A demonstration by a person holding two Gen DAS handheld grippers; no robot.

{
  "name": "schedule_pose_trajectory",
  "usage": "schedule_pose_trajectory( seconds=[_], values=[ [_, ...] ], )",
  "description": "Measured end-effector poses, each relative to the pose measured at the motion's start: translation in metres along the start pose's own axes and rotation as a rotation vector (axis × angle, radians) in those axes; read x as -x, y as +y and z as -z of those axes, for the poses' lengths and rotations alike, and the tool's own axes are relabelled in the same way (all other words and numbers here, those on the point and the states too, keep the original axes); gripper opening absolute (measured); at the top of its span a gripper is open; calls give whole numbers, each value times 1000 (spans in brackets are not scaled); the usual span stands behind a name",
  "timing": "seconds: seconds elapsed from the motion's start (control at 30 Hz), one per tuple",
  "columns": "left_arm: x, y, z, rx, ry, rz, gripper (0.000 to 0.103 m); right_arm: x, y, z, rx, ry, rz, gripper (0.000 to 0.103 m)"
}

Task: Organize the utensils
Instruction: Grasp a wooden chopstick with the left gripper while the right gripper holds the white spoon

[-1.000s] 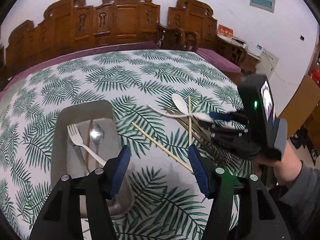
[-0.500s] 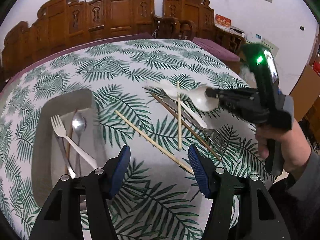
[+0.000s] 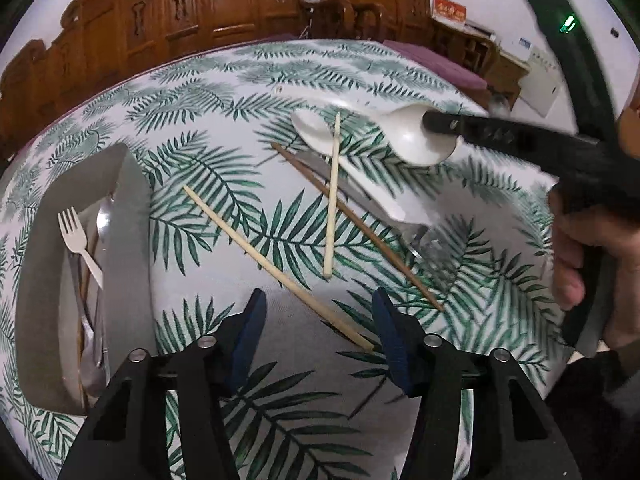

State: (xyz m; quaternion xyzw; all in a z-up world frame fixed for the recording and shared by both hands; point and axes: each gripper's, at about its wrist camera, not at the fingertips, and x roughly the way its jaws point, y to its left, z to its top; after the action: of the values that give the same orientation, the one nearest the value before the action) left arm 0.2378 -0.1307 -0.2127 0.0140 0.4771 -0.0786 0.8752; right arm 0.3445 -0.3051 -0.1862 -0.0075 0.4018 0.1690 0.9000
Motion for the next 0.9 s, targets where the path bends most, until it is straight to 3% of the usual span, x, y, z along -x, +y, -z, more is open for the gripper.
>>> schedule_pose_trajectory(
  seconds=[0.2, 0.37, 0.6, 0.9],
  values=[
    [-16, -2, 2, -11, 32, -48, 47, 0, 1, 0, -5, 0, -12, 5],
    [-10, 3, 9, 1, 43, -40, 40, 1, 3, 0, -4, -1, -17, 5],
    [-2, 15, 17, 22, 57, -27, 11, 6, 11, 1, 17, -12, -16, 5],
    [10, 25, 24, 42, 58, -29, 4, 15, 12, 6, 18, -17, -9, 5]
  ],
)
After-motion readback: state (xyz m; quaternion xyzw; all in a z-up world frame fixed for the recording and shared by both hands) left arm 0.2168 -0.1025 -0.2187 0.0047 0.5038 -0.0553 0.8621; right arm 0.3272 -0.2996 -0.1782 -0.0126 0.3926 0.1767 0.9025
